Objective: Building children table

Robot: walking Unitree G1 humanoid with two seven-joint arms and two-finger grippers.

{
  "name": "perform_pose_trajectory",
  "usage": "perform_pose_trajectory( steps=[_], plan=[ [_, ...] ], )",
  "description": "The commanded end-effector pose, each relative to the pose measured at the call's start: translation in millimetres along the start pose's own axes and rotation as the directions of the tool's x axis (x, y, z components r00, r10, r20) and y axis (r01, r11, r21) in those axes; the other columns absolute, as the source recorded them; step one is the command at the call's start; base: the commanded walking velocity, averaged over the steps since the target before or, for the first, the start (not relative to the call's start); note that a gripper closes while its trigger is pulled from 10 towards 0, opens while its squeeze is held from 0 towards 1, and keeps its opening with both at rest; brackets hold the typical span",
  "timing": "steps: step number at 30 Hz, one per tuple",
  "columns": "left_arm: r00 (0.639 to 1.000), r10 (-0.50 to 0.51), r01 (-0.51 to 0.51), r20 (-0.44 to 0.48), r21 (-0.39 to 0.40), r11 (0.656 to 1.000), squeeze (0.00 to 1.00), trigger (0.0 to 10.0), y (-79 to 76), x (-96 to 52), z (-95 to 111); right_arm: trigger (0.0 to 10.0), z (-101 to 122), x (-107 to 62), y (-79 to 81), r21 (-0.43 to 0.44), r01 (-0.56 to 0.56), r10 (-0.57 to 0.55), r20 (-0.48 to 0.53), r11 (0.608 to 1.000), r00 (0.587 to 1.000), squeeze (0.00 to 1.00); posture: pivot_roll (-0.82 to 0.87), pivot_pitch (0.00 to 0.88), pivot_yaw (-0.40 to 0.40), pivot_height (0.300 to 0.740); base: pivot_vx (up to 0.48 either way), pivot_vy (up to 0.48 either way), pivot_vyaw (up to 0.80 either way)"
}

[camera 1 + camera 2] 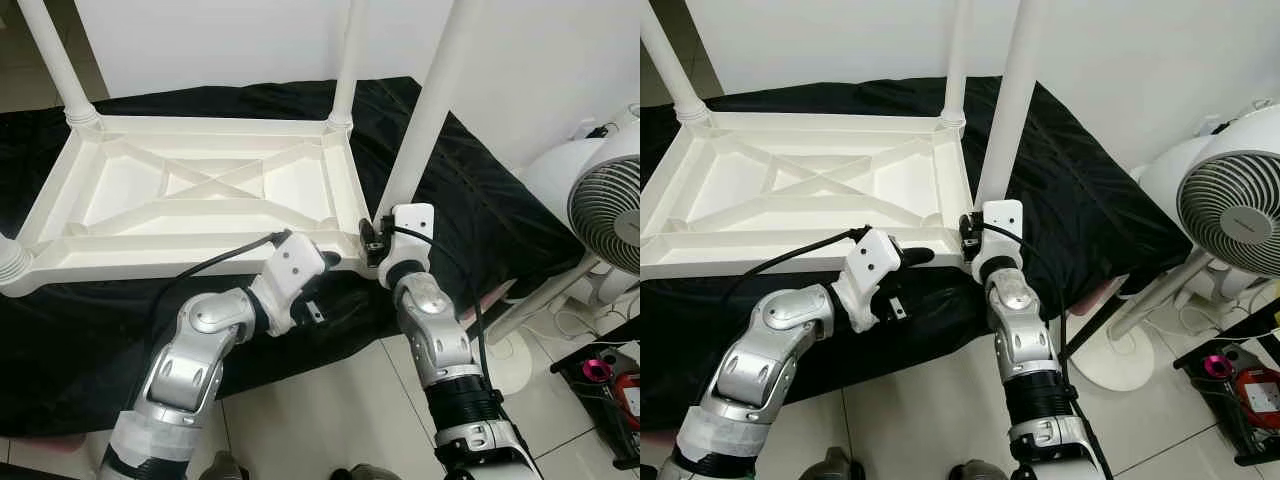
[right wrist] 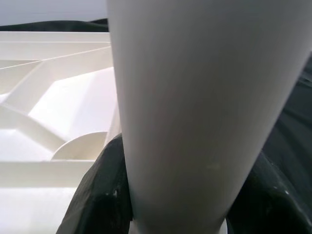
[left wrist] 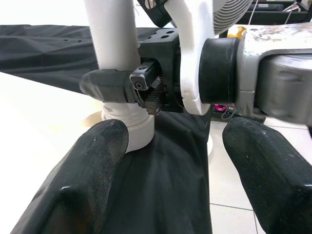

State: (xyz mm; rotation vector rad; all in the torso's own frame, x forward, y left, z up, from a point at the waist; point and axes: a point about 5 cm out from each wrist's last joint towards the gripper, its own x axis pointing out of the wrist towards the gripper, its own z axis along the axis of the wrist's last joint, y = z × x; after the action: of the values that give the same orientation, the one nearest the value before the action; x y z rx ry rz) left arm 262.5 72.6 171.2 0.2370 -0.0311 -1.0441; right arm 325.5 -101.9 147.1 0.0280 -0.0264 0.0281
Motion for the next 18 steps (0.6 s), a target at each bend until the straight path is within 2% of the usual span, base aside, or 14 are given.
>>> perform_pose_trajectory(
  steps=[1, 4, 11, 12, 13, 18],
  plan=[
    [0.996, 0.094, -0.094, -0.003, -0.005, 0.996, 0.00, 10.0, 5.0, 1.2, -1, 10.0, -14, -4.8, -8.1, -0.016, 0.066, -0.067, -0.071, 0.998, 0.995, 0.00, -0.03, 0.053, -0.037, 0.740, 0.000, 0.000, 0.00],
    [0.996, 0.086, -0.086, 0.001, -0.012, 0.996, 0.00, 10.0, 3.5, 2.0, -1, 10.0, -8, -4.8, -4.0, -0.006, 0.027, -0.027, -0.045, 1.000, 0.999, 0.00, -0.04, 0.053, -0.035, 0.740, 0.000, 0.000, 0.00],
    [0.996, 0.085, -0.085, 0.003, -0.009, 0.996, 0.00, 10.0, 3.8, 2.8, 0, 10.0, -4, -6.2, -2.8, 0.004, 0.012, -0.012, -0.017, 1.000, 1.000, 0.00, -0.03, 0.050, -0.040, 0.740, 0.000, 0.000, 0.00],
    [0.996, 0.087, -0.087, 0.003, -0.008, 0.996, 0.00, 10.0, 4.1, 2.7, 0, 10.0, -2, -6.5, -2.8, 0.009, 0.004, -0.004, -0.008, 1.000, 1.000, 0.15, -0.03, 0.050, -0.040, 0.740, 0.000, 0.000, 0.00],
    [0.996, 0.088, -0.088, 0.003, -0.008, 0.996, 0.00, 10.0, 4.4, 2.5, 0, 10.0, -1, -6.5, -4.8, 0.019, 0.001, -0.001, 0.000, 1.000, 1.000, 1.00, -0.03, 0.050, -0.040, 0.740, 0.000, 0.000, 0.00],
    [0.996, 0.092, -0.092, 0.005, -0.007, 0.996, 0.00, 10.0, 3.9, 2.7, 0, 10.0, 3, -6.1, -13.1, 0.037, -0.056, 0.054, 0.037, 0.998, 0.998, 1.00, -0.03, 0.048, -0.044, 0.740, 0.000, 0.000, 0.00]
  ],
)
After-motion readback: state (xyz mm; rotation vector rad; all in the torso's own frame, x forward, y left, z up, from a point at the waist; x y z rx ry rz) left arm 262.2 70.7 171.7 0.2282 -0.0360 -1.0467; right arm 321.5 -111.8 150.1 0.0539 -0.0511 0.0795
